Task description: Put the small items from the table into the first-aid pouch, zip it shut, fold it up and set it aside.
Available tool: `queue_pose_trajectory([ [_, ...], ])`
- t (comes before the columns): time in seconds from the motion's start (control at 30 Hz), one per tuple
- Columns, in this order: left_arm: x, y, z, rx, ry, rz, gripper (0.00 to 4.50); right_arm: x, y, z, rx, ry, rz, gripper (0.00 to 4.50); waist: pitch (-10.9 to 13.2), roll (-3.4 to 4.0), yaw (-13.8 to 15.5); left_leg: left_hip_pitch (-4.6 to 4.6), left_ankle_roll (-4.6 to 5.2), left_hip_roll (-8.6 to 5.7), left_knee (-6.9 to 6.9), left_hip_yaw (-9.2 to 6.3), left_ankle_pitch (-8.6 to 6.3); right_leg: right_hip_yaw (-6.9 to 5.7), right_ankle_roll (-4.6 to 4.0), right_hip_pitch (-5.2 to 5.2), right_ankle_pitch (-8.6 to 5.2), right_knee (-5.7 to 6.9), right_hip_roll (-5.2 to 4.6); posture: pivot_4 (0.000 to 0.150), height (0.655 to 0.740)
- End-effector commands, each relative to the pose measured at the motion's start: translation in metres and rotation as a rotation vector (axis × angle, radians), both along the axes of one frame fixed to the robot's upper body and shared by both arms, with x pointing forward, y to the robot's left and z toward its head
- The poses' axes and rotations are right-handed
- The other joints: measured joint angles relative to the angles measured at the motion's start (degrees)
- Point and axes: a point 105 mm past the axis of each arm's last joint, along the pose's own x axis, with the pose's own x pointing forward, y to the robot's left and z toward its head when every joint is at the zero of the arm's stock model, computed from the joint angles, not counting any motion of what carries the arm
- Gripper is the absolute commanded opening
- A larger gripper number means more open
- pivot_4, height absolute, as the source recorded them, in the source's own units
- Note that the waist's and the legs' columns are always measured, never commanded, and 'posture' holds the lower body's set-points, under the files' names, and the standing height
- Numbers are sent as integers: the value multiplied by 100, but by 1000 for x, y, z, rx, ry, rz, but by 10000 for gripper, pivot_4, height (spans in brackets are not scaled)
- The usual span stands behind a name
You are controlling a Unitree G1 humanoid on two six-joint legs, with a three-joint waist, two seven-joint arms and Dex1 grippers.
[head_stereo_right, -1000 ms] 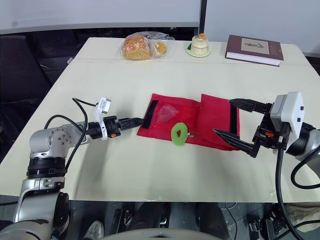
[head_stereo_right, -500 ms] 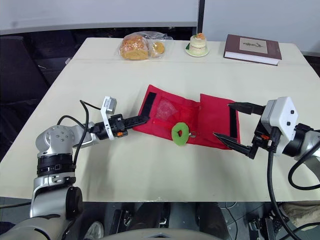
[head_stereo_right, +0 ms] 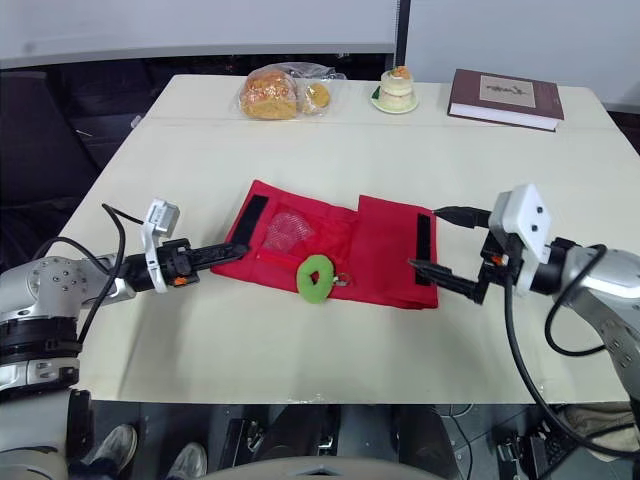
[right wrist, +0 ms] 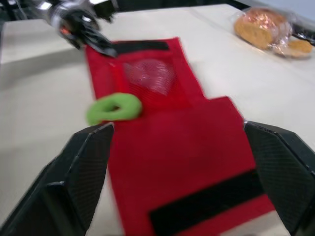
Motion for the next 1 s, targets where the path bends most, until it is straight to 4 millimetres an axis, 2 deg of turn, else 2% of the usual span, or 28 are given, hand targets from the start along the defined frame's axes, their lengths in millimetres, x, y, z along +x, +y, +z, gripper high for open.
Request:
queue_pose_trajectory([
  [0.03, -5, -3, 24, -28, -90, -85, 0, 20, 8, -16, -73, -21, 13, 27616, 0, 0, 5, 0, 0, 0, 0, -1, 0, -2, 0, 0, 0, 0, 1, 1500, 7289],
  [0.17, -4, -7, 37, -40, -141, -146, 0, 39, 26, -50, -123, -7, 47, 6189, 1, 0, 5, -6, -17, 0, -1, -5, 10, -8, 16, -4, 9, 1, 11, 1500, 7289],
  [0.2, -5, -9, 39, -42, -152, -163, 0, 43, 30, -57, -138, -7, 51, 1969, 1, 0, 5, -8, -18, -3, -1, -4, 10, -9, 19, -5, 11, 1, 15, 1500, 7289],
  [0.23, -5, -9, 41, -44, -157, -172, 0, 46, 32, -61, -146, -8, 53, 855, 1, 0, -3, -8, -19, -4, -1, -2, 11, -8, 20, -5, 12, 1, 20, 1500, 7289],
  [0.37, -1, -21, 64, -57, -265, -242, 0, 58, 27, -94, -241, 44, 23, 855, -3, -7, -26, -7, -19, -9, 0, 4, 12, -5, 22, -4, 13, -1, 18, 1500, 7289],
  [0.43, -5, -39, 79, -90, -327, -335, 0, 60, 28, -104, -292, 45, 34, 855, -11, -20, -22, -2, -19, -9, 0, 0, 12, -6, 22, 0, 13, 1, 18, 1500, 7289],
  [0.5, -10, -66, 95, -131, -391, -458, 0, 60, 33, -109, -307, 52, 48, 855, -16, -29, -17, 3, -19, -9, 1, -1, 12, -6, 22, 3, 13, 3, 19, 1500, 7289],
  [0.6, -12, -96, 103, -159, -443, -577, 0, 61, 38, -113, -318, 53, 58, 855, -20, -34, -36, 8, -21, -9, 2, -2, 13, -4, 22, 7, 13, 5, 19, 1500, 7289],
  [0.73, -12, -121, 103, -184, -465, -677, 0, 64, 42, -115, -315, 55, 57, 855, -20, -34, -143, 10, -23, -9, 2, -1, 14, -3, 21, 6, 13, 14, 22, 1500, 7289],
  [0.87, 0, -153, 86, -174, -453, -751, 0, 66, 43, -112, -292, 56, 40, 855, -22, -33, -141, 12, -23, -8, 1, -2, 14, -4, 21, 5, 12, 16, 29, 1500, 7289],
  [1.0, 11, -173, 72, -207, -421, -775, 0, 64, 43, -100, -208, 62, 14, 855, -22, -33, -136, 13, -19, -12, 1, 1, 12, 1, 22, 7, 13, 15, 30, 1500, 7289],
])
